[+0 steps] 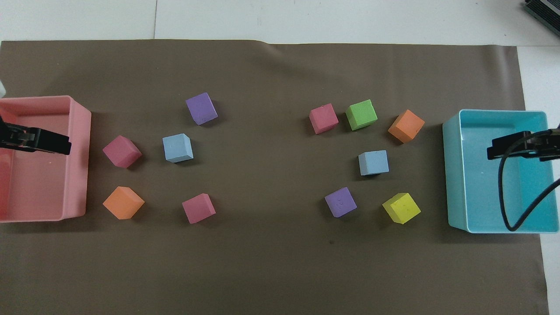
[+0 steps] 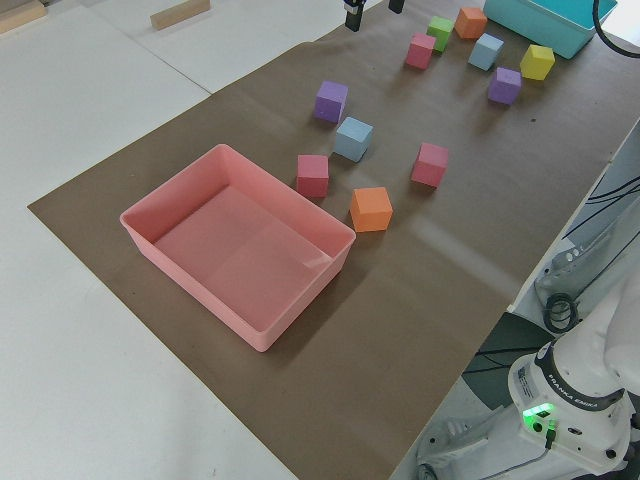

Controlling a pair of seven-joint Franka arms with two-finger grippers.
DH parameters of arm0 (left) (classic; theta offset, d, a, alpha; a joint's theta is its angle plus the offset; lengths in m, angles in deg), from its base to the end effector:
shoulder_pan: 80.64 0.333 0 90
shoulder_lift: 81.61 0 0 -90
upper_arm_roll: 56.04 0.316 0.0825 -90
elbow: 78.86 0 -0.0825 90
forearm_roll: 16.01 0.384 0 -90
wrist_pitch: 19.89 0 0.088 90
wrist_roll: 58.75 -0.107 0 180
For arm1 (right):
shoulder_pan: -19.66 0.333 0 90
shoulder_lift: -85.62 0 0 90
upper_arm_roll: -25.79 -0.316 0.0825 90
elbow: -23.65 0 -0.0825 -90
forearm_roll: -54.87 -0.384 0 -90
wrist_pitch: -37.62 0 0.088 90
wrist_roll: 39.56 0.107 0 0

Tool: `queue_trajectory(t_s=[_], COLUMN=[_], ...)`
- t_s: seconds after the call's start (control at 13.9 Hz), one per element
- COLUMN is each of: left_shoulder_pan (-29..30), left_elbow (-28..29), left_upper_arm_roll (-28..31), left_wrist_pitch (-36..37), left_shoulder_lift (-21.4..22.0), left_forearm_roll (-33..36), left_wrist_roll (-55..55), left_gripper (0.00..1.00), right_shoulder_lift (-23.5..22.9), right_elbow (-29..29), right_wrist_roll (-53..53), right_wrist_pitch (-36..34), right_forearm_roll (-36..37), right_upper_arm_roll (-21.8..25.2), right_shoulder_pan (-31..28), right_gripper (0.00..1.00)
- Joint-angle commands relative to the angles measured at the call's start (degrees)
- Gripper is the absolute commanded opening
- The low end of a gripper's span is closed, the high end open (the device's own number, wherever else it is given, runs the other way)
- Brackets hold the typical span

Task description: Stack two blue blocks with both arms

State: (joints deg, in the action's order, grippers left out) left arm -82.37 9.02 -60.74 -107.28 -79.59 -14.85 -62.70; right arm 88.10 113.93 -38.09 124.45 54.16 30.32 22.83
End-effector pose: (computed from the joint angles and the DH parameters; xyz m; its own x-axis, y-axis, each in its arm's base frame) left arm 0.5360 -0.0591 0.6571 0.9835 -0.1792 0.0249 -0.1786 -0.9836 -0.0249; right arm 0.5354 -0.0123 0.6409 0.9987 -0.0485 -0.0175 -0.0488 -0.9987 -0.0154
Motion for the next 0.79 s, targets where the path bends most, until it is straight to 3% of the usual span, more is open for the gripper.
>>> queue_trajectory(t_s=[0.0,0.72], left_shoulder_pan=[0.76,0.85], left_elbow=[0.81,0.63], left_upper_arm_roll=[-0.4,-0.4], left_wrist_pitch=[-0.84,-2.96], left_shoulder_lift=[0.8,0.62], left_forearm_roll=[0.25,0.17], left_wrist_roll=[-1.15,-1.15], left_gripper=[1.0,1.0], right_shoulder_lift=[0.94,0.94], right_elbow=[1.21,1.3], right_wrist_roll=[-0.94,-0.85], right_wrist_pitch=[0.0,0.0], right_forearm_roll=[0.98,0.72], right_upper_arm_roll=[-0.04,-0.04], right_shoulder_pan=[-0.27,-0.27], right_gripper=[1.0,1.0])
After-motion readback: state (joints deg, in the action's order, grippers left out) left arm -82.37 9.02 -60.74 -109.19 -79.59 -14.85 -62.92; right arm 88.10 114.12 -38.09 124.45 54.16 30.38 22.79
